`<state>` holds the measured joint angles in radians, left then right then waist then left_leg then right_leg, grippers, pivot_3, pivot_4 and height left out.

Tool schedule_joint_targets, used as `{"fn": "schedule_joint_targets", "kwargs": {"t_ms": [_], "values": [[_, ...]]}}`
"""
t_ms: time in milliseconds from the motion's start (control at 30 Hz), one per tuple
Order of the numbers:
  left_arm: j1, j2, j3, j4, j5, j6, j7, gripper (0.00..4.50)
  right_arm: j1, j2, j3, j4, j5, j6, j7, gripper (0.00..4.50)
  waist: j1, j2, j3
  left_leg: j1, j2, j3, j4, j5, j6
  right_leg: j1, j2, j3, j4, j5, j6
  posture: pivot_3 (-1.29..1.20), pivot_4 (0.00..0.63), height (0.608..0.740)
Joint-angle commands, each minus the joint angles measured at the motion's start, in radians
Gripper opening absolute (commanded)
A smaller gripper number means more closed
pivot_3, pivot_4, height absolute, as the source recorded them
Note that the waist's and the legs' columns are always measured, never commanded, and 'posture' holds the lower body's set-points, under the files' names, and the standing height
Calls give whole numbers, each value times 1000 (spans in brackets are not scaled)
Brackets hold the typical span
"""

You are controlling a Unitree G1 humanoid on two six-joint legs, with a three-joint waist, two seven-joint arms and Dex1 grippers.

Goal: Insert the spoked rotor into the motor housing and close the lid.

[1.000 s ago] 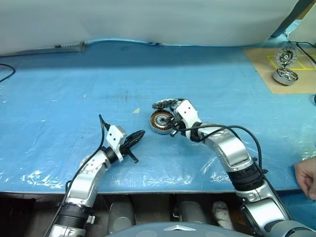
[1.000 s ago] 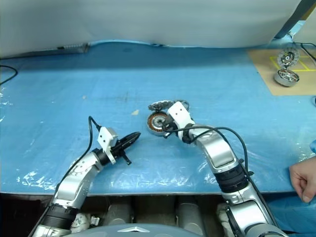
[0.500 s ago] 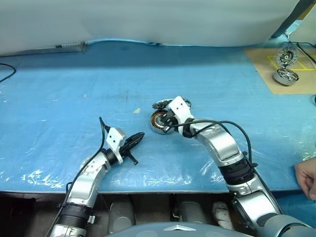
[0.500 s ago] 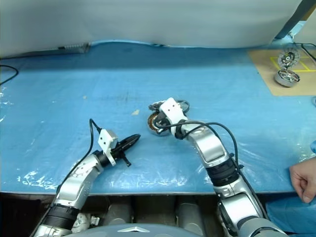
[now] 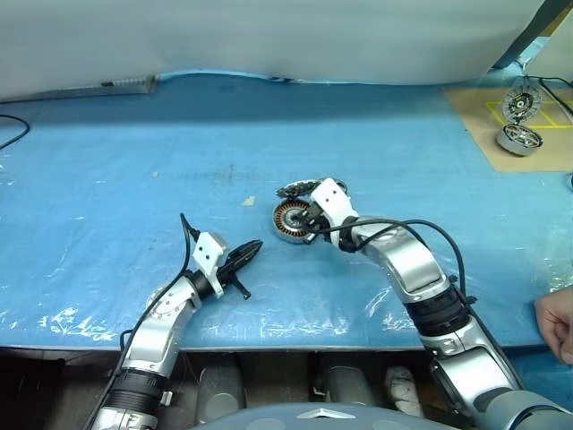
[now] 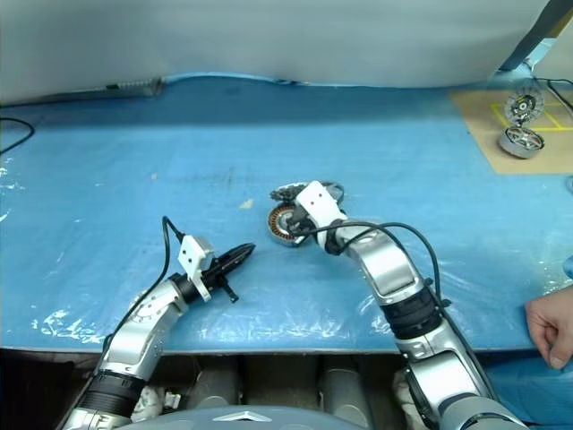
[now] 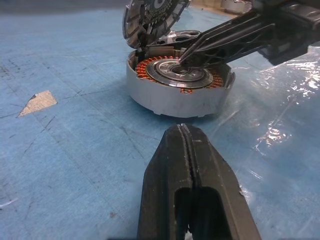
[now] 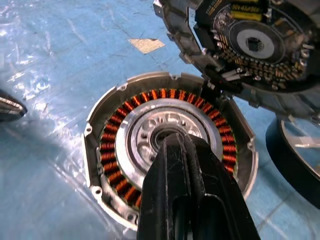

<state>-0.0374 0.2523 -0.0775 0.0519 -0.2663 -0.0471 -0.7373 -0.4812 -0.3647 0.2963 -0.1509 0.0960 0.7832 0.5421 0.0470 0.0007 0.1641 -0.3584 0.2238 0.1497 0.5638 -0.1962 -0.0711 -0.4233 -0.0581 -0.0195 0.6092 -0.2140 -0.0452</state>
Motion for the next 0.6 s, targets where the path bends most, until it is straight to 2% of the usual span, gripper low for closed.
{"fn": "schedule_joint_targets", "kwargs": {"t_ms": [33,267,600], "values": [[-6,1,0,-4,-4,-22,-8,0,7,-11,-16,-38,4,12,5,69,0,0,0,1,0,0,0,0,0,1,0,0,0,0,0,0,150,740],[-8,3,-3,-2,-3,-20,-10,0,-24,4,-35,-46,13,11,-2,69,-2,0,0,4,0,1,0,0,0,2,0,1,2,0,0,0,150,740],[-13,5,-5,-7,-2,-13,-10,0,-53,63,19,3,-14,4,-14,69,-2,0,0,4,0,1,0,0,0,2,0,1,2,0,0,0,150,740]]}}
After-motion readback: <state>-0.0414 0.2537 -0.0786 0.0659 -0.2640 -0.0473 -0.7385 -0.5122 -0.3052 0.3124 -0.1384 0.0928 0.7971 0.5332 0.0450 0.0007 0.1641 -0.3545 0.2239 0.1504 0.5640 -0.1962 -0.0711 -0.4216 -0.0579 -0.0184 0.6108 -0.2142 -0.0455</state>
